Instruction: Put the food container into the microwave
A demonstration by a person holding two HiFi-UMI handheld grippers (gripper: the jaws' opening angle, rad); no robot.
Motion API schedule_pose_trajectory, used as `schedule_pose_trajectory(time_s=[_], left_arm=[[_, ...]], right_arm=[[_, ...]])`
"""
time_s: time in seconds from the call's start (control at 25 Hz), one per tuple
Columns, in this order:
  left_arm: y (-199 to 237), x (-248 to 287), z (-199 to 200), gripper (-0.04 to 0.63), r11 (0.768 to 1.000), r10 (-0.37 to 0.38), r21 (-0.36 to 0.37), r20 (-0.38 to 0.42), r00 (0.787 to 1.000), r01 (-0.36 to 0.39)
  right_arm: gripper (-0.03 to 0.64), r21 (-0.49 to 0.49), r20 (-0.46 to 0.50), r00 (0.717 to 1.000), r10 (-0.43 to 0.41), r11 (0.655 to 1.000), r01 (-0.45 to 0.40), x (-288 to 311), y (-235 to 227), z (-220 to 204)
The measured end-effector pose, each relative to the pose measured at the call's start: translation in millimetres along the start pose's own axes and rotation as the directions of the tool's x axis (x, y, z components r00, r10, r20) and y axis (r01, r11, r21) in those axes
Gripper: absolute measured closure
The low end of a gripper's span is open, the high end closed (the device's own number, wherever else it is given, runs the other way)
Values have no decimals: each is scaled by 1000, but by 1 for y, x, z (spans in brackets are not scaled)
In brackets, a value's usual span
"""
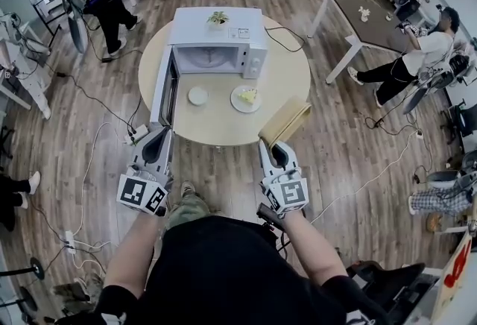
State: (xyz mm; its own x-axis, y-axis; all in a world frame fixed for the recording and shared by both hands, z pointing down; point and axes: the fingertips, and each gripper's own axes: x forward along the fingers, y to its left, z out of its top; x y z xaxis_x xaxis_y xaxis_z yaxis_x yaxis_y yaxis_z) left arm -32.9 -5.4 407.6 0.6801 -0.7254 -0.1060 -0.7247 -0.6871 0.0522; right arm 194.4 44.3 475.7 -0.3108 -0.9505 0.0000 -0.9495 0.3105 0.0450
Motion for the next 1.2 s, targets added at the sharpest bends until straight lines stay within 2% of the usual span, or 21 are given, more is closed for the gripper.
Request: schedule_pose_trajectory(time_s=[0.48, 0.88, 1.2], left_arm=[[20, 32, 1, 577, 999, -51, -8, 8, 999, 51], [68, 62, 7, 577, 996, -88, 36, 23, 996, 88], [105, 80, 7, 577, 989, -145, 20, 35, 989, 145]], right_arm=[[566, -34, -17, 1000, -12, 999, 11, 26, -1, 4], [566, -59, -13, 999, -49, 997, 49, 79, 12, 14], [566, -78, -7, 996, -91, 993, 90, 119, 27, 19]])
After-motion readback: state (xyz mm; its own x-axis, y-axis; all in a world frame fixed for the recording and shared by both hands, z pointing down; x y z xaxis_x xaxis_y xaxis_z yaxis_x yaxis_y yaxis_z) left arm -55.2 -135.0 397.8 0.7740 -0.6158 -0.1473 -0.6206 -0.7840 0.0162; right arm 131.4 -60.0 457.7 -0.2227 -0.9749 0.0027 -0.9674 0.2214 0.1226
